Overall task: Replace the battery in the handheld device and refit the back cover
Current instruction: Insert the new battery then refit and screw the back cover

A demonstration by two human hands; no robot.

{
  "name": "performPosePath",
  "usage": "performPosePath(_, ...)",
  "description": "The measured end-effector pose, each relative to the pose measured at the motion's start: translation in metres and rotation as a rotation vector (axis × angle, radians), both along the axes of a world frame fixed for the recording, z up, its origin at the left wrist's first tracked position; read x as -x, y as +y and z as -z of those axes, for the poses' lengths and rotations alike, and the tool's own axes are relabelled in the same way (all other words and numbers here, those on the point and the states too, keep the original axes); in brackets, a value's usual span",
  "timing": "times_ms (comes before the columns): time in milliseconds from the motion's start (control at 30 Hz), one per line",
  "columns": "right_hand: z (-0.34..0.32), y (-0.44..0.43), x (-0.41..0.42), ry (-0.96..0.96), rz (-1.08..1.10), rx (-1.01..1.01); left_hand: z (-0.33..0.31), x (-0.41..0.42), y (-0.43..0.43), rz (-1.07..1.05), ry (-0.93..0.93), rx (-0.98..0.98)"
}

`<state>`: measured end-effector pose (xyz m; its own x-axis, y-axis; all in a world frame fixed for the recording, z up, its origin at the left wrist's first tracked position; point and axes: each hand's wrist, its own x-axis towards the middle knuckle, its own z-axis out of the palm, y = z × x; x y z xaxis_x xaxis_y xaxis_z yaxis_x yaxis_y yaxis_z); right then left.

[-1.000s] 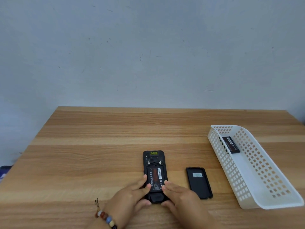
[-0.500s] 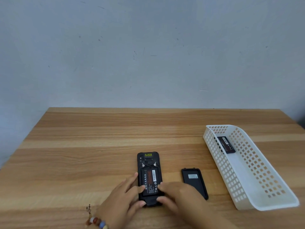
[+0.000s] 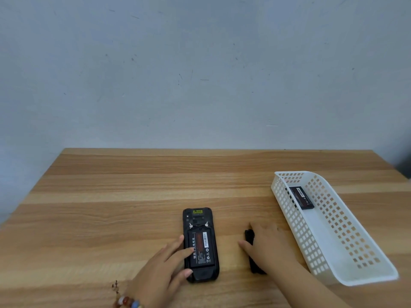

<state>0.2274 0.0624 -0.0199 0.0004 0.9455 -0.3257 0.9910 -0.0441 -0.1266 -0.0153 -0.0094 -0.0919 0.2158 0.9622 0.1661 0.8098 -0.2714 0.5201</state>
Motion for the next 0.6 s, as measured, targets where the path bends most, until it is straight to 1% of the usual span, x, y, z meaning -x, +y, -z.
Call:
performPosePath(200, 0.000, -0.002, -0.005, 0.097, 0.021, -0.060, 0.000, 0.000, 0.000, -0.008, -0.020, 0.067)
performPosePath(300, -0.001, -0.003, -0.007, 0.218, 0.023, -0.127, -0.001, 0.001, 0.000, -0.004, -0.053, 0.107)
performPosePath(400, -0.006, -0.002, -0.009, 0.439, 0.020, -0.256, -0.007, 0.002, 0.001, 0.008, -0.083, 0.182)
performPosePath(500, -0.016, -0.003, -0.009, 0.655, -0.019, -0.411, -0.014, 0.003, 0.001, -0.013, -0.143, 0.214)
performPosePath(600, -0.025, -0.009, -0.007, 1.018, -0.015, -0.444, -0.026, 0.002, 0.002, -0.061, -0.246, 0.231)
